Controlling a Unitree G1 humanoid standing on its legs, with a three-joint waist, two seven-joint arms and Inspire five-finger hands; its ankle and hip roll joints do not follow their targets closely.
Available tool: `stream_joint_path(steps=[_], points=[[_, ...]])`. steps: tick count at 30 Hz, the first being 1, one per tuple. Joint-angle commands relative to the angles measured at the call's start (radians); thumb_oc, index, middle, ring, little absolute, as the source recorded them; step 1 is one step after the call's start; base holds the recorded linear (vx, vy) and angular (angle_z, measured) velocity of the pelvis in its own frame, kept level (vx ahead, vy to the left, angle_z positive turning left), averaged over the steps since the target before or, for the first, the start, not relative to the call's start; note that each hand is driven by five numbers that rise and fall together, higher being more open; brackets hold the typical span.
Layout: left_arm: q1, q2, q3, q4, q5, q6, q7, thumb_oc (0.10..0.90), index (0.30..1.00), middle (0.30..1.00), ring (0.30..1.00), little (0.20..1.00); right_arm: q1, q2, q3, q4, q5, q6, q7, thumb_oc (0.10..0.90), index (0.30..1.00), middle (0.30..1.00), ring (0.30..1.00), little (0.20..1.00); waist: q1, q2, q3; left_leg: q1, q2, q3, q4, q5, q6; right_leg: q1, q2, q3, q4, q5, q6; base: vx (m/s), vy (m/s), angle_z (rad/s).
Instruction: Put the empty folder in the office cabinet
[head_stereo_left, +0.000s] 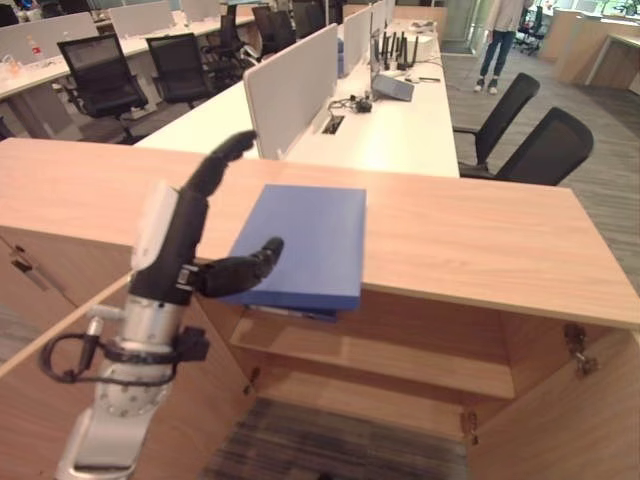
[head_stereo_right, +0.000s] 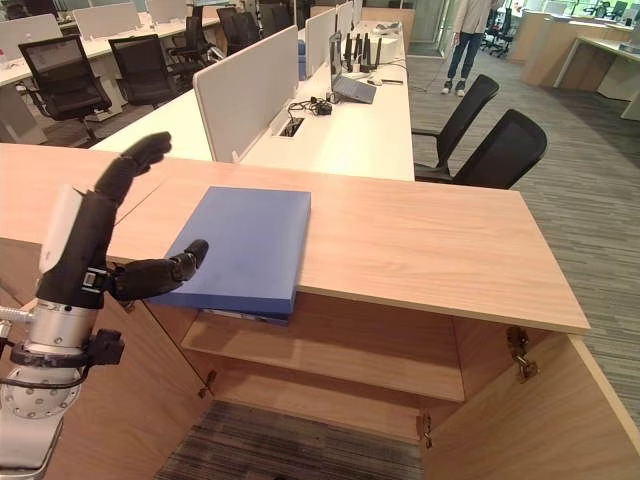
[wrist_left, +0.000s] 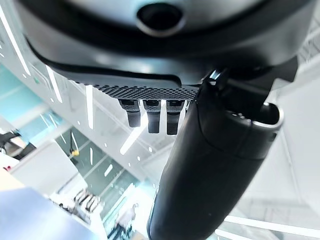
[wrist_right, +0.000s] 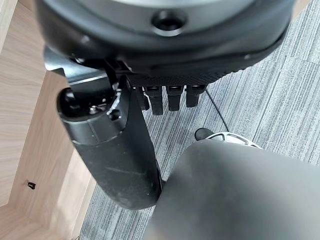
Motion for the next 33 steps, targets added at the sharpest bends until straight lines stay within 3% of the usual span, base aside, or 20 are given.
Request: stream_joint_path(steps=[1, 14, 22, 33], points=[[-0.087, 0.055, 0.041, -0.123, -0.091, -0.071, -0.006, 0.8, 0.9, 0.9, 0.9, 0.9, -0.036, 0.049, 0.062, 0.032, -0.026, 0.006, 0.029, 0.8, 0.9, 0.9, 0.9, 0.9, -0.018, -0.012, -0.02, 0.061, 0.01, -0.003, -0.005, -0.184, -0.017, -0.043, 0.0, -0.024, 0.006, 0.013, 0.019, 0.0, 0.0, 0.0], [-0.096, 0.192, 0.004, -0.146, -0.218, -0.062, -0.13, 0.8, 0.9, 0.9, 0.9, 0.9, -0.042, 0.042, 0.069, 0.049, -0.026, 0.008, 0.048, 0.8, 0.9, 0.9, 0.9, 0.9, -0.018, -0.006, -0.025, 0.067, 0.009, -0.001, -0.005, -0.186, -0.016, -0.041, 0.0, -0.021, 0.006, 0.013, 0.02, 0.0, 0.0, 0.0], [-0.061, 0.215, 0.002, -0.134, -0.158, -0.049, -0.149, 0.8, 0.9, 0.9, 0.9, 0.9, -0.039, 0.039, 0.064, 0.056, -0.026, 0.009, 0.053, 0.8, 0.9, 0.9, 0.9, 0.9, -0.019, -0.008, -0.025, 0.068, 0.012, 0.001, -0.005, -0.187, -0.015, -0.043, 0.003, -0.015, 0.006, 0.012, 0.017, 0.0, 0.0, 0.0], [-0.009, 0.241, 0.017, -0.098, 0.058, -0.035, -0.14, 0.8, 0.9, 0.9, 0.9, 0.9, -0.042, 0.042, 0.064, 0.054, -0.033, 0.009, 0.053, 0.8, 0.9, 0.9, 0.9, 0.9, -0.018, -0.01, -0.022, 0.071, 0.014, 0.003, -0.005, -0.19, -0.015, -0.044, 0.007, -0.009, 0.006, 0.009, 0.015, 0.0, 0.0, 0.0]])
